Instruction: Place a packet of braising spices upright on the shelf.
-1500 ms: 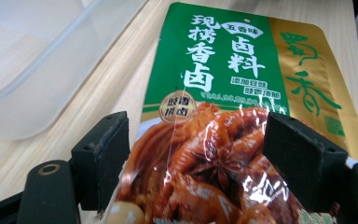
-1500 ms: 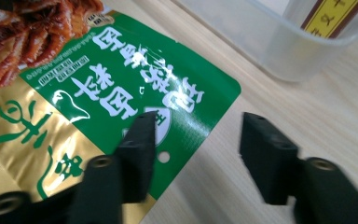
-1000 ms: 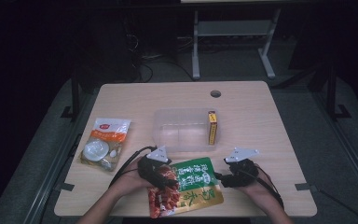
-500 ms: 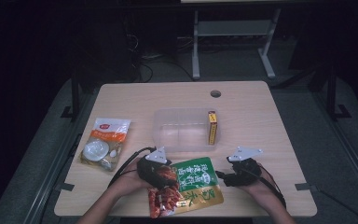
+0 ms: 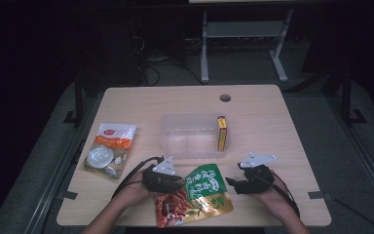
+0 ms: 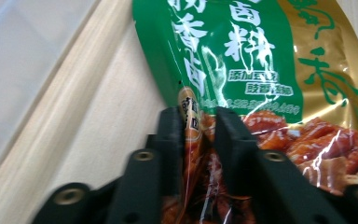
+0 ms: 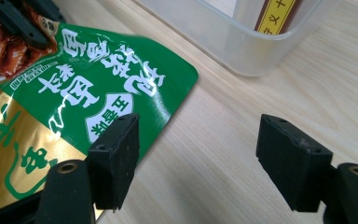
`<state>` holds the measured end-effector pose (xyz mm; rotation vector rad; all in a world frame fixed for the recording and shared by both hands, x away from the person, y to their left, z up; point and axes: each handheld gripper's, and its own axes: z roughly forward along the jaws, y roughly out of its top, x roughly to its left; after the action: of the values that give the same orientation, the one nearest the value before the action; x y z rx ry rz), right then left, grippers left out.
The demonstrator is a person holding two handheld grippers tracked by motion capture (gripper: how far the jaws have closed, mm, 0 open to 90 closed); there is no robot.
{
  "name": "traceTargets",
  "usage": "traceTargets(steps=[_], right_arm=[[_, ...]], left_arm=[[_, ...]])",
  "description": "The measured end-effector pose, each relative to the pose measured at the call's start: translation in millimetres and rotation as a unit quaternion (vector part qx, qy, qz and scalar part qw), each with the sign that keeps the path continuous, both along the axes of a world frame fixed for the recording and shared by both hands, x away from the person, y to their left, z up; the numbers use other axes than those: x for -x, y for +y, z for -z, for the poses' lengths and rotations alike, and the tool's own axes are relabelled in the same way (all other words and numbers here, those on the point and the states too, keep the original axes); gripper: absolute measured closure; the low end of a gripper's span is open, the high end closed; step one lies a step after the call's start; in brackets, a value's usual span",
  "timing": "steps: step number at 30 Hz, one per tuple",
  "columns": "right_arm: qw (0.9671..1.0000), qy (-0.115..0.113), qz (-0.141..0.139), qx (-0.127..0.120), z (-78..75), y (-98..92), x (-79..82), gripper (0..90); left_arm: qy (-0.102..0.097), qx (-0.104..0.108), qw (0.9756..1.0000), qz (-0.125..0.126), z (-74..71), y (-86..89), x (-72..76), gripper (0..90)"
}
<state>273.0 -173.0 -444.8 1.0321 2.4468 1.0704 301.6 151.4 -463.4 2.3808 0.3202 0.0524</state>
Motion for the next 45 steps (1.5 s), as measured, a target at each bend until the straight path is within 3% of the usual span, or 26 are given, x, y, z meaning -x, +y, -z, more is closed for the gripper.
traceTargets(steps=[9,16,24,30,33,38,41,45], right_arm=[[1.0000,-0.002,0.006,-0.005,-1.5,-2.7,-0.6,29.7],[0.9998,-0.007,0.013,-0.014,-3.1,-7.1,-0.3,29.7],[0.9994,-0.011,0.017,-0.028,-5.8,-11.3,-0.1,29.7],[0.9987,-0.015,0.010,-0.048,-10.0,-16.9,1.8,29.4],[0.9970,-0.009,-0.003,-0.077,-11.5,-19.0,3.0,28.2],[0.9945,-0.006,-0.028,-0.101,-12.4,-14.4,5.0,26.8],[0.9934,-0.002,-0.049,-0.104,-11.4,-5.1,5.6,25.6],[0.9881,0.007,-0.078,-0.132,-11.9,12.2,3.1,24.8]], left_arm=[[0.034,0.014,0.9992,-0.015,-2.0,4.1,-4.5,88.3],[0.062,0.053,0.9962,-0.030,-7.4,13.0,-7.6,89.6],[0.053,0.091,0.9933,-0.048,-24.3,30.8,-8.5,89.7],[0.029,0.132,0.9881,-0.074,-43.1,50.3,-10.9,89.9],[0.021,0.152,0.9844,-0.087,-51.7,56.7,-10.7,90.0],[0.010,0.183,0.9781,-0.098,-64.3,64.3,-11.7,90.0],[0.001,0.192,0.9764,-0.099,-70.6,65.3,-12.6,90.0],[-0.012,0.204,0.9731,-0.106,-78.4,64.1,-15.5,89.9]])
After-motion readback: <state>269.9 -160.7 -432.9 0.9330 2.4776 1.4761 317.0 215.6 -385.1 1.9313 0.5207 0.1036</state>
